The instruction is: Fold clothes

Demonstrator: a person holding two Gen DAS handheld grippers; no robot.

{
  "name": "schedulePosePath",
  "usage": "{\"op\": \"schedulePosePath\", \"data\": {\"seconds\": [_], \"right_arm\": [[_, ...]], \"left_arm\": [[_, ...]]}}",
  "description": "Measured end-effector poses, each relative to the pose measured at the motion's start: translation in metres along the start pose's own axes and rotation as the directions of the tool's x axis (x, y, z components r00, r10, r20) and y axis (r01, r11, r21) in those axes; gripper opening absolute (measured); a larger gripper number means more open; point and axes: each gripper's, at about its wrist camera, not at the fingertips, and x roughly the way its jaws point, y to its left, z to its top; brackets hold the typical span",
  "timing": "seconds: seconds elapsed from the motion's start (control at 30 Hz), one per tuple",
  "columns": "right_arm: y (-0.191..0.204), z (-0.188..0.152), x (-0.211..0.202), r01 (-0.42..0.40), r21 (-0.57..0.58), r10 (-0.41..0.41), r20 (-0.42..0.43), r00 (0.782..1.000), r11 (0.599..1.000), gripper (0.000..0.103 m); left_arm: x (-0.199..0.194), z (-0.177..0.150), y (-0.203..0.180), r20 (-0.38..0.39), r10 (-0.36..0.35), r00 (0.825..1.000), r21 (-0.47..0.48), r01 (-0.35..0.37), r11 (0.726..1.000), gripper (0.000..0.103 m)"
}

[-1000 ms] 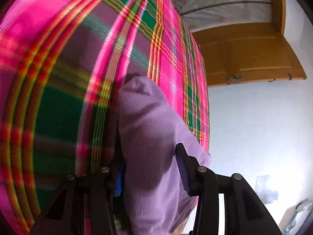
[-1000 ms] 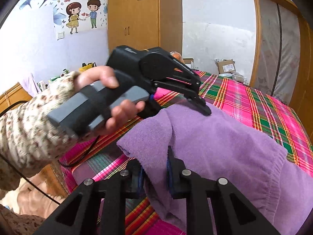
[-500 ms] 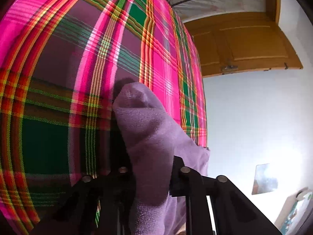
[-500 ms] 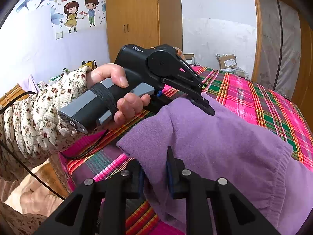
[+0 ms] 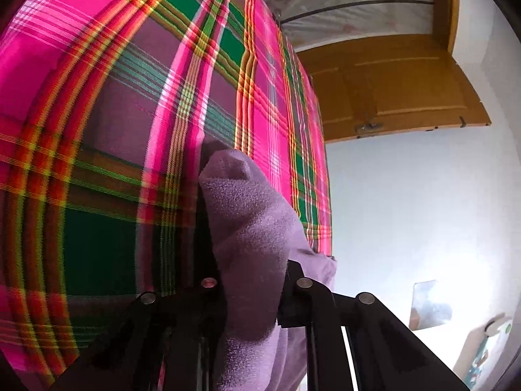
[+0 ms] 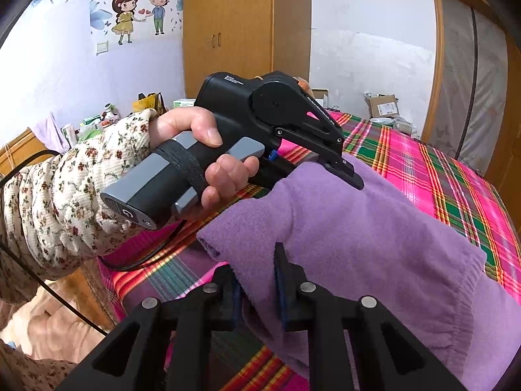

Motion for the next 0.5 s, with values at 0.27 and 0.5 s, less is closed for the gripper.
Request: {"op": "schedulePosePath", "data": {"seconds": [0.27,0.5], "right_arm": [[0.022,0.005,0.005,-0.049,-0.023,0.049,-0.014,0.999,0.999,0.017],[0.044,0.015,0.013,-0.105,-0.066,0.104,-0.020,0.994,0.992,0.017]], "left_arm": [[-0.029,-0.008,0.005,0.041,0.020,0.999,0.011,-0.021,1.000,0.016],[-0.070,-0.016,0.020,0.087,0.055,0.995,0.003,-0.055,0.998,0.016]]}}
